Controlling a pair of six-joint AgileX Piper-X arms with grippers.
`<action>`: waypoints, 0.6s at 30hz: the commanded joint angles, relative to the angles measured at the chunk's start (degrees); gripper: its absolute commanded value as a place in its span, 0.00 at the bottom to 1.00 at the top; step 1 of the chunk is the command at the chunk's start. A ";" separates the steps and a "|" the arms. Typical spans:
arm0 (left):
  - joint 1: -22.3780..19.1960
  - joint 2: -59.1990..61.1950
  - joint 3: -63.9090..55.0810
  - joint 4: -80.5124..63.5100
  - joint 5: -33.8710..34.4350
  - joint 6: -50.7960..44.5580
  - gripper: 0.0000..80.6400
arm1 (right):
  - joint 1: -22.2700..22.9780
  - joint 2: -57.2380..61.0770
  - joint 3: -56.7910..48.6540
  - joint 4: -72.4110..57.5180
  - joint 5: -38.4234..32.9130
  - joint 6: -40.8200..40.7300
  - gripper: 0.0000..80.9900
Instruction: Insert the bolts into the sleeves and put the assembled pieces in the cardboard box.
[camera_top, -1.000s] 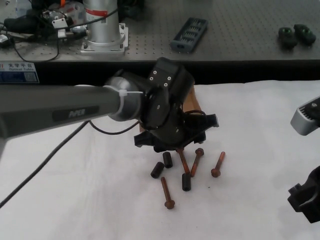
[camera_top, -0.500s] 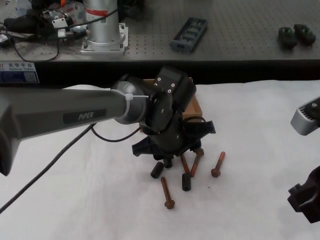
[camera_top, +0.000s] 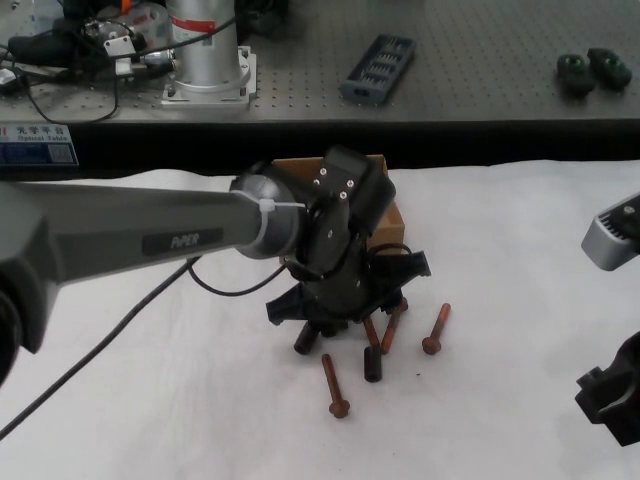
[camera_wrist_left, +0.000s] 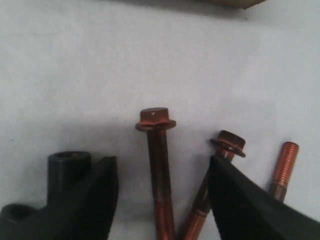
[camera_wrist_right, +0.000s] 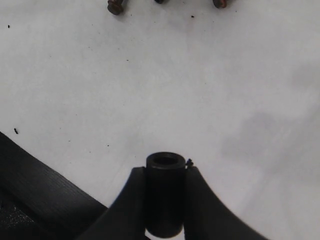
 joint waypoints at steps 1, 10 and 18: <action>-0.34 0.66 -0.60 0.09 -0.48 -1.31 0.50 | -0.26 -0.46 -0.03 -0.13 -0.36 -0.51 0.04; -0.34 2.54 -0.60 -0.33 -0.91 -4.02 0.50 | -0.26 -0.46 -0.03 -0.13 -0.36 -0.51 0.04; -0.34 3.18 -0.60 -0.33 -2.41 -4.04 0.37 | -0.26 -0.46 -0.03 -0.02 -0.36 -1.77 0.04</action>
